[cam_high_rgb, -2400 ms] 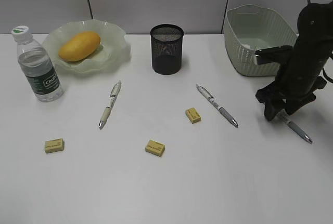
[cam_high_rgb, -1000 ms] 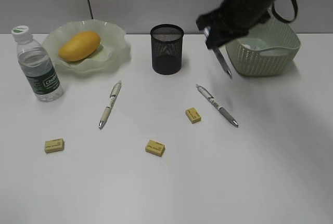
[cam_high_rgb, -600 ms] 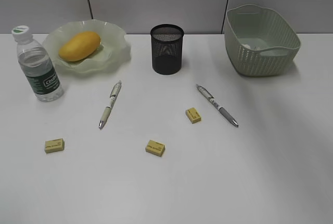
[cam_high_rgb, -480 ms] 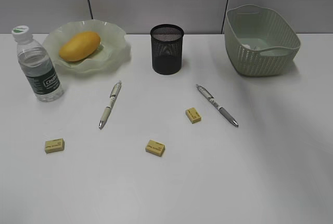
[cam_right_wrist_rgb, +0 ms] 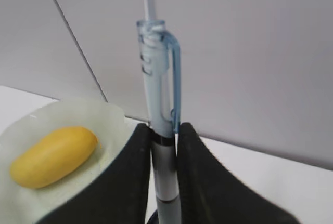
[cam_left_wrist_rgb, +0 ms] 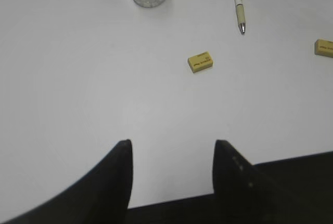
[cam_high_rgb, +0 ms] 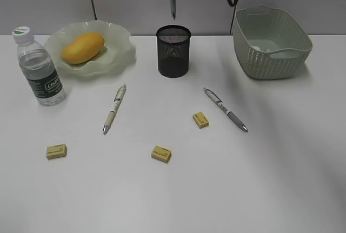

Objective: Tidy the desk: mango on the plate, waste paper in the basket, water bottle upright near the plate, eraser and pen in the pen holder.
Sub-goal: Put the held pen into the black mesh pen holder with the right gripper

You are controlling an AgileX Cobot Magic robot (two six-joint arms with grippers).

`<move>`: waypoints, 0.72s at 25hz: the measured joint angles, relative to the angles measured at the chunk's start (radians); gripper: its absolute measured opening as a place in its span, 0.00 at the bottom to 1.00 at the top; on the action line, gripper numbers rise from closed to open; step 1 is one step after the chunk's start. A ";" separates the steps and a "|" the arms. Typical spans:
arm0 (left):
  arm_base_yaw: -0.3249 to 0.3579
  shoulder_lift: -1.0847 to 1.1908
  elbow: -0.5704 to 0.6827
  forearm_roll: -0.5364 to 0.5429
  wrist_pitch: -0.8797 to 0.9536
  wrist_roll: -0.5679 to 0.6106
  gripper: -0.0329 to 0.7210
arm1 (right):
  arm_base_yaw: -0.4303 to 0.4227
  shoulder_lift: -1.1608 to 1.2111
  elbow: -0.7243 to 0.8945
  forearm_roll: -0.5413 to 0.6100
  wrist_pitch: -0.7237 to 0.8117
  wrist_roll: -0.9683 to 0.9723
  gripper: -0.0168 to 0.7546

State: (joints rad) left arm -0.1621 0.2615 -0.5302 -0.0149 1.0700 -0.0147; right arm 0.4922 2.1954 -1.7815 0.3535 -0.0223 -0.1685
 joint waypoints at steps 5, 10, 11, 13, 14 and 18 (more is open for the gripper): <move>0.000 0.000 0.000 0.000 0.000 0.000 0.54 | 0.000 0.083 0.000 -0.001 0.000 0.000 0.19; 0.000 0.000 0.000 0.000 0.000 0.000 0.54 | 0.000 0.130 0.000 -0.001 0.022 -0.001 0.19; 0.000 0.000 0.000 0.000 0.000 0.000 0.54 | 0.000 0.135 0.000 -0.001 0.022 -0.001 0.19; 0.000 0.000 0.000 0.000 0.000 0.000 0.54 | 0.000 0.138 0.000 -0.009 0.032 -0.001 0.20; 0.000 0.000 0.000 0.000 0.000 0.000 0.54 | 0.000 0.138 0.000 -0.009 0.034 -0.001 0.22; 0.000 0.000 0.000 0.000 0.000 0.000 0.54 | 0.001 0.138 0.000 -0.009 0.035 -0.001 0.48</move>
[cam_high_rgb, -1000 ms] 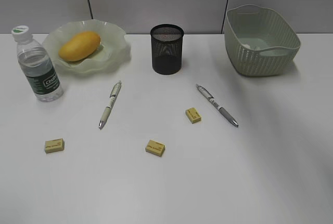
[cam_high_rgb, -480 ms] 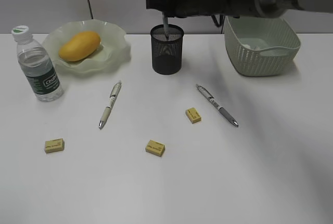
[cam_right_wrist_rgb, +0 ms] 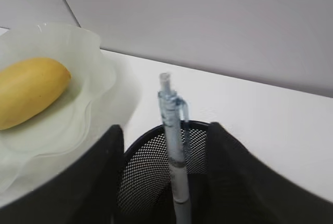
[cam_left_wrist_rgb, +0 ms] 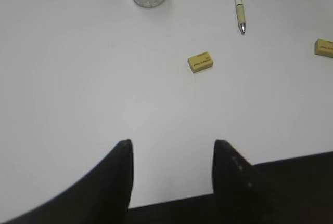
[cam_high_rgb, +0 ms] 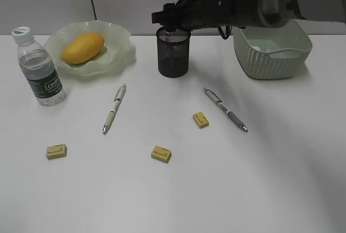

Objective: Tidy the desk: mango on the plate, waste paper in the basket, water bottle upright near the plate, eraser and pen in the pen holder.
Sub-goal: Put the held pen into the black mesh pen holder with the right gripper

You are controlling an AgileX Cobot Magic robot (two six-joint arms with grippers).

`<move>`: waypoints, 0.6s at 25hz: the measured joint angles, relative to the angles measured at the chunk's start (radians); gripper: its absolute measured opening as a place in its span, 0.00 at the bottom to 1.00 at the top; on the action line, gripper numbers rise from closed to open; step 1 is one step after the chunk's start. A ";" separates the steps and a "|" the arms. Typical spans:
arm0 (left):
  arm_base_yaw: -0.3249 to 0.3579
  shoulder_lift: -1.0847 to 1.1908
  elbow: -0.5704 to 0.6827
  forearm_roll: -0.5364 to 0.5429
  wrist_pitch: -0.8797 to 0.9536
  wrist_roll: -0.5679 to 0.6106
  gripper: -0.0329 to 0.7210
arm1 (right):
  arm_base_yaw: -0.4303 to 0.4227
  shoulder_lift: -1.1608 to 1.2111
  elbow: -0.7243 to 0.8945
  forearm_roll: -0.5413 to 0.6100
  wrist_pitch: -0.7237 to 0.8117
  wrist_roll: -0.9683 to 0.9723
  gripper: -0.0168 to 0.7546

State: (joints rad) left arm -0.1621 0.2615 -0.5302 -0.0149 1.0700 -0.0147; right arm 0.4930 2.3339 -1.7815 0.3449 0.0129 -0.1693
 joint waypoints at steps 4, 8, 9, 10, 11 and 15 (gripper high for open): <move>0.000 0.000 0.000 0.000 0.000 0.000 0.54 | 0.000 -0.001 0.000 0.000 0.014 0.000 0.67; 0.000 0.000 0.000 0.000 0.000 0.000 0.54 | 0.000 -0.032 0.000 -0.010 0.080 0.000 0.70; 0.000 0.000 0.000 0.000 0.000 0.000 0.54 | 0.000 -0.045 0.000 -0.013 0.113 0.000 0.70; 0.000 0.000 0.000 0.000 0.000 0.000 0.54 | 0.000 -0.062 -0.001 -0.018 0.144 0.000 0.70; 0.000 0.000 0.000 0.000 0.000 0.000 0.54 | 0.000 -0.077 -0.001 -0.026 0.180 0.000 0.70; 0.000 0.000 0.000 0.000 0.000 0.000 0.54 | 0.000 -0.144 -0.006 -0.061 0.398 0.000 0.70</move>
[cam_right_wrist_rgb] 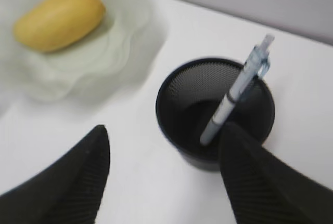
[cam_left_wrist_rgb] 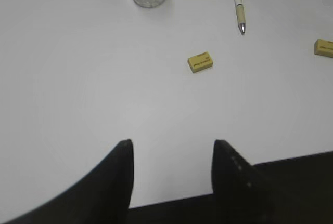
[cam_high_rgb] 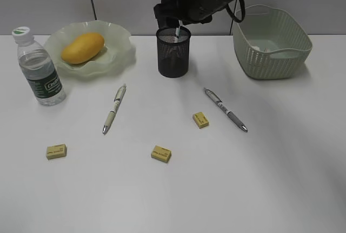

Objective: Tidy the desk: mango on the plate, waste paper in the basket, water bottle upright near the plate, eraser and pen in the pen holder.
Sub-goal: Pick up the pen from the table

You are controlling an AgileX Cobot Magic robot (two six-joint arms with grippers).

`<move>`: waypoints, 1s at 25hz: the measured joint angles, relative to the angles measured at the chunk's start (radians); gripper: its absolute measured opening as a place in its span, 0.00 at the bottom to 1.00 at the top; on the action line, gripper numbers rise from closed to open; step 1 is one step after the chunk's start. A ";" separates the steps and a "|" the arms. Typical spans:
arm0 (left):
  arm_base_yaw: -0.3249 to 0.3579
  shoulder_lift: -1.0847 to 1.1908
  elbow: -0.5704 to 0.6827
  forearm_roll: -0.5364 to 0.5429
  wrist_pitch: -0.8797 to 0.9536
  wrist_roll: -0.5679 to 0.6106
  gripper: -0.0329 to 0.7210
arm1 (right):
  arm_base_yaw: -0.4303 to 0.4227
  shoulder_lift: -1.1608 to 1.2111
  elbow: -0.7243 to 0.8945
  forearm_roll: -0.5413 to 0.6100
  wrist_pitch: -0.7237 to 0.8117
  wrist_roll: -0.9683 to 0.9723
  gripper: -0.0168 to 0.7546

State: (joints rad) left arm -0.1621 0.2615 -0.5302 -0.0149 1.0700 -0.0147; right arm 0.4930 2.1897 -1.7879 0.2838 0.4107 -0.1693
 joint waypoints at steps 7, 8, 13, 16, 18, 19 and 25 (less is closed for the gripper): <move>0.000 0.000 0.000 0.000 0.000 0.000 0.54 | 0.000 -0.044 -0.003 -0.129 0.423 0.031 0.70; 0.000 0.000 0.000 0.000 0.000 0.000 0.54 | 0.000 -0.046 -0.003 -0.152 0.470 0.049 0.70; 0.000 0.000 0.000 0.000 0.000 0.000 0.54 | 0.000 -0.073 -0.003 -0.277 0.702 0.125 0.70; 0.000 0.000 0.000 0.000 0.000 0.000 0.54 | 0.000 -0.094 -0.003 -0.303 0.786 0.135 0.70; 0.000 0.000 0.000 0.000 0.000 0.000 0.54 | 0.000 -0.112 -0.003 -0.309 0.793 0.143 0.70; 0.000 0.000 0.000 0.000 0.000 0.000 0.54 | 0.000 -0.126 -0.003 -0.309 0.793 0.147 0.70; 0.000 0.000 0.000 0.000 0.000 0.000 0.54 | 0.000 -0.229 -0.003 -0.284 0.796 0.169 0.70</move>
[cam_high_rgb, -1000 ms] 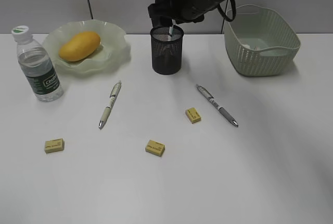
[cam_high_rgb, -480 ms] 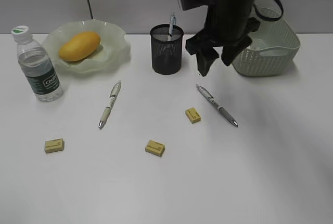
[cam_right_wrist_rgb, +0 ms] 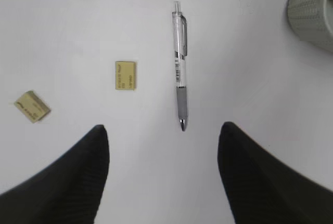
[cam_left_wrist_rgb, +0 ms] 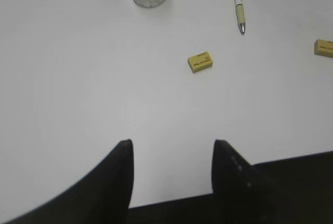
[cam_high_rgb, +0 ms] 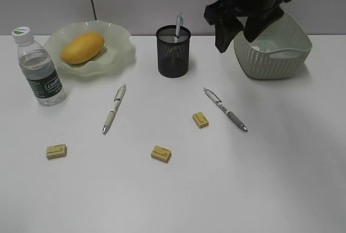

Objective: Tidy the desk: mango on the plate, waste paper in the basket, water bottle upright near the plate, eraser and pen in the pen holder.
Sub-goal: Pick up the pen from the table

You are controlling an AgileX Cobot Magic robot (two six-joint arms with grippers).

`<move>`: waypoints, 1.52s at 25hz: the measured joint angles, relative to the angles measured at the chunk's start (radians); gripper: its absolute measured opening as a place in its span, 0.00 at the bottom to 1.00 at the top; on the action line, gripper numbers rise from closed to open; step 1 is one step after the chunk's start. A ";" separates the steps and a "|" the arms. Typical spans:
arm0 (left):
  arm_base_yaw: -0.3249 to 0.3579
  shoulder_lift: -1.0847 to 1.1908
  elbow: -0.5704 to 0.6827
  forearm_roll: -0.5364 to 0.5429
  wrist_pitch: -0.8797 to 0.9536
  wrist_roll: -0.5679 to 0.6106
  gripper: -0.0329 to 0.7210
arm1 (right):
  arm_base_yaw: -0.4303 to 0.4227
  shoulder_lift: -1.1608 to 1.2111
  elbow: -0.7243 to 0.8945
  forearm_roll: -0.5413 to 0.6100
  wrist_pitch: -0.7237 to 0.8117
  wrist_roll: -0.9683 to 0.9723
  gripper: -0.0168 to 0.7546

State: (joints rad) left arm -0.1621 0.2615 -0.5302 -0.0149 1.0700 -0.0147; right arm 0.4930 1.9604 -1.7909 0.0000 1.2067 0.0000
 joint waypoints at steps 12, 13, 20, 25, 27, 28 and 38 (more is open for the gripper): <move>0.000 0.000 0.000 0.000 0.000 0.000 0.54 | 0.000 -0.349 0.320 0.011 0.000 0.006 0.69; 0.000 0.000 0.000 0.000 0.000 0.000 0.54 | 0.000 -0.382 0.356 0.011 0.000 0.007 0.69; 0.000 0.000 0.000 0.000 0.000 0.000 0.54 | 0.000 -0.612 0.638 0.012 -0.005 0.038 0.69; 0.000 0.000 0.000 0.000 0.000 0.000 0.54 | 0.000 -0.777 0.796 0.012 -0.015 0.045 0.69; 0.000 0.000 0.000 0.000 0.000 0.000 0.54 | 0.000 -0.855 0.846 0.012 -0.016 0.045 0.69; 0.000 0.000 0.000 0.001 0.000 0.000 0.54 | 0.000 -0.888 0.871 0.009 -0.016 0.045 0.69; 0.000 0.000 0.000 0.001 0.000 0.000 0.54 | 0.000 -1.323 1.059 -0.051 -0.041 0.046 0.69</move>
State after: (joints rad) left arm -0.1621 0.2615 -0.5302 -0.0140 1.0700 -0.0147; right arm 0.4930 0.6376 -0.7320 -0.0507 1.1653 0.0460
